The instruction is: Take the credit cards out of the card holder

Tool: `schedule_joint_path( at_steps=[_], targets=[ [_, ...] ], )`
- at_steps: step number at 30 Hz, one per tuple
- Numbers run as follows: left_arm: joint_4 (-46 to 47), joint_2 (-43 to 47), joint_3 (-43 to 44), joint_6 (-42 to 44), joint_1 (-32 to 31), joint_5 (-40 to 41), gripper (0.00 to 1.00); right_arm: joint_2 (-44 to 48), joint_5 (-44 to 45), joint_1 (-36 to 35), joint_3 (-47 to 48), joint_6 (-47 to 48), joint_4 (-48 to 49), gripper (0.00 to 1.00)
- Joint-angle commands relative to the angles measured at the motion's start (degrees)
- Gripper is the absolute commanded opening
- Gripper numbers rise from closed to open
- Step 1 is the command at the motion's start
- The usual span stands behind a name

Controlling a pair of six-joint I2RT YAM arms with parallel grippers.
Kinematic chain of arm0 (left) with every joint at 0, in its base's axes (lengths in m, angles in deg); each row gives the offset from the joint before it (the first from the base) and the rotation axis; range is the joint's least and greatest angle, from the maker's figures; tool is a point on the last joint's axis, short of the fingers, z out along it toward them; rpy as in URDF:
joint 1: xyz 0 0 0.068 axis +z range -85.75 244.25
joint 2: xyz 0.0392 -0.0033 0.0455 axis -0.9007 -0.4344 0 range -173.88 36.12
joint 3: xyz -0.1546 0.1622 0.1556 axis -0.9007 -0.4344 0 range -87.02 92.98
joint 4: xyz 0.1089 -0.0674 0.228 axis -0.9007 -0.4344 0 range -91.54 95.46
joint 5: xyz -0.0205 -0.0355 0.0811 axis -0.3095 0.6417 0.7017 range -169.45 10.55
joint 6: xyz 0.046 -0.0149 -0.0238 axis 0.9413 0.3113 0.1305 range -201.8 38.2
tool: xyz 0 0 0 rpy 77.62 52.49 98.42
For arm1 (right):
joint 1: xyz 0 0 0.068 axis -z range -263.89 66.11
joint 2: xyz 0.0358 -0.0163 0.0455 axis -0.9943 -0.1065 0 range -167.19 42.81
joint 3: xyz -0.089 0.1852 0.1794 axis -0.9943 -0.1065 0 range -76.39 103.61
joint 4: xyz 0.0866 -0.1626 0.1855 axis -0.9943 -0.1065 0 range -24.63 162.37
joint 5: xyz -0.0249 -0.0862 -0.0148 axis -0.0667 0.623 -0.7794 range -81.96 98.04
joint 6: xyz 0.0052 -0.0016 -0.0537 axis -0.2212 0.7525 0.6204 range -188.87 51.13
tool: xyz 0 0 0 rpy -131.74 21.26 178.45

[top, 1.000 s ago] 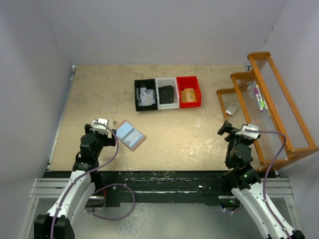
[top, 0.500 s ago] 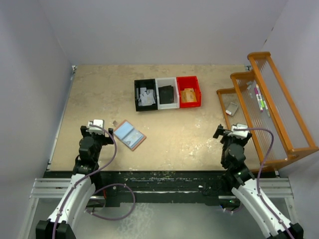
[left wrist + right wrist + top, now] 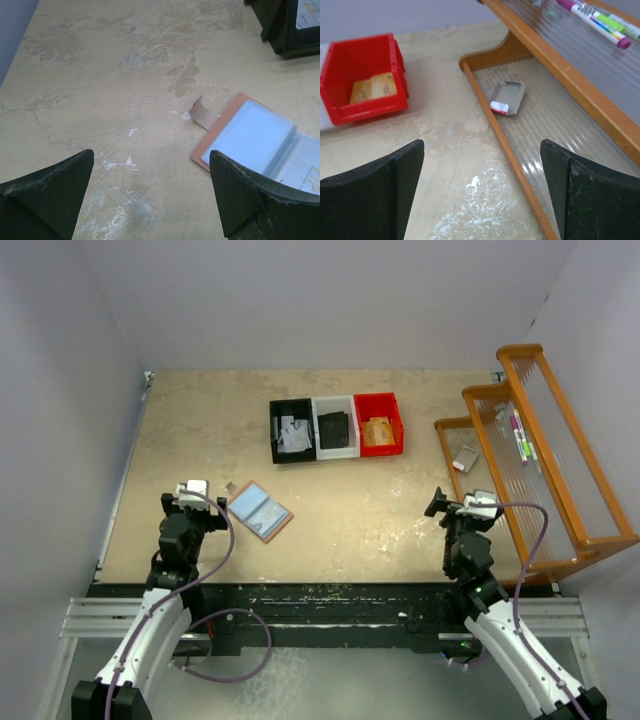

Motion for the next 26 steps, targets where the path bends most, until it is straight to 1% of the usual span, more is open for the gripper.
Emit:
schedule_joint_path(
  at_steps=[1, 6, 10, 21, 23, 26],
  targets=[
    [2.7, 0.4, 0.4, -1.1, 0.2, 0.5, 0.99, 3.9, -1.7, 0.0, -0.8, 1.0, 0.3, 0.99],
    [2.7, 0.4, 0.3, -1.1, 0.2, 0.4, 0.99, 0.6, -1.1, 0.0, -0.5, 0.7, 2.7, 0.99],
    [2.7, 0.4, 0.4, -1.0, 0.2, 0.4, 0.99, 2.2, -1.1, 0.0, -0.7, 0.8, 1.8, 1.00],
    [2.9, 0.1, 0.4, -1.0, 0.2, 0.3, 0.99, 1.6, -1.0, 0.0, -0.6, 0.7, 2.1, 1.00],
    [3.5, -0.7, 0.5, -0.3, 0.2, -1.7, 0.99, 1.7, -1.0, 0.0, -0.7, 0.7, 2.1, 1.00],
    [3.5, -1.2, 0.7, 0.1, 0.2, -2.2, 0.99, 1.7, -1.0, 0.1, -0.6, 0.7, 2.1, 1.00]
  ],
)
